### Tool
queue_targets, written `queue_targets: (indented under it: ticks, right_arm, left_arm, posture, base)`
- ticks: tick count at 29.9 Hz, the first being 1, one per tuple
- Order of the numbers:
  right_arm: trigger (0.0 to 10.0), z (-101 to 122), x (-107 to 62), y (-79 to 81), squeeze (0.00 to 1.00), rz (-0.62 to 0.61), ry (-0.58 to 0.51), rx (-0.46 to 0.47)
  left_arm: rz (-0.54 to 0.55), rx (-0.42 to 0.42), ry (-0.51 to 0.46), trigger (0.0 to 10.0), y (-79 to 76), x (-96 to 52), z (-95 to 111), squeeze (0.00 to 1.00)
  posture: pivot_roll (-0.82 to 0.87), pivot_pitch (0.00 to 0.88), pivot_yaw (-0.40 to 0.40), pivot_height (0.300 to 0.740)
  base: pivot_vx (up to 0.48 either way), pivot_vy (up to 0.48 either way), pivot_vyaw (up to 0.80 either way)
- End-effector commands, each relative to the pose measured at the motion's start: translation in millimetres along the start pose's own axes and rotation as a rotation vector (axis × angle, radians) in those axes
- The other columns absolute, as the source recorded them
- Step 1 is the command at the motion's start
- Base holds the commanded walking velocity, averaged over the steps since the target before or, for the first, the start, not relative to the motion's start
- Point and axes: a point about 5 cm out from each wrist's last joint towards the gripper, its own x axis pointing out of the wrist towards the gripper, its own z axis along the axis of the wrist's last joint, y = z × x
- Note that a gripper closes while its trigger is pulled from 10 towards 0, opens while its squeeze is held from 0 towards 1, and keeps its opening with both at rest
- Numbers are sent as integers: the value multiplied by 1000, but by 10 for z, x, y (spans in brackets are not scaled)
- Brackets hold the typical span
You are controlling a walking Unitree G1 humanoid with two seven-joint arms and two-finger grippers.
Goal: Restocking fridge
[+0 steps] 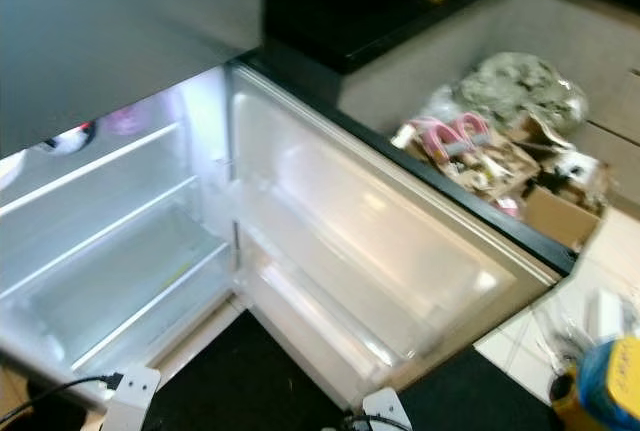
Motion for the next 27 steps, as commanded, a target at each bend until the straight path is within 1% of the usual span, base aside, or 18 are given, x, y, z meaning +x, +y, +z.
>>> queue_targets:
  ticks: [1, 8, 27]
  right_arm:
    - [10000, -449, -109, 93, 0, 43, 173, -34]
    - [10000, -411, -100, 94, 0, 50, 149, -39]
    - [10000, -410, -99, 110, 0, 55, 144, -30]
  left_arm:
    - [-12, 1, 26, 10000, -35, -24, -85, 0]
    - [-17, 9, 14, 10000, -37, -23, -70, 0]
    - [-20, 26, 23, 10000, -52, -27, -90, 0]
  posture:
    - [-115, 148, -28, 740]
    - [-116, 149, -27, 740]
    - [-117, 154, -27, 740]
  base:
    - [0, 0, -656]
    - [0, 0, 0]
    - [0, 0, 0]
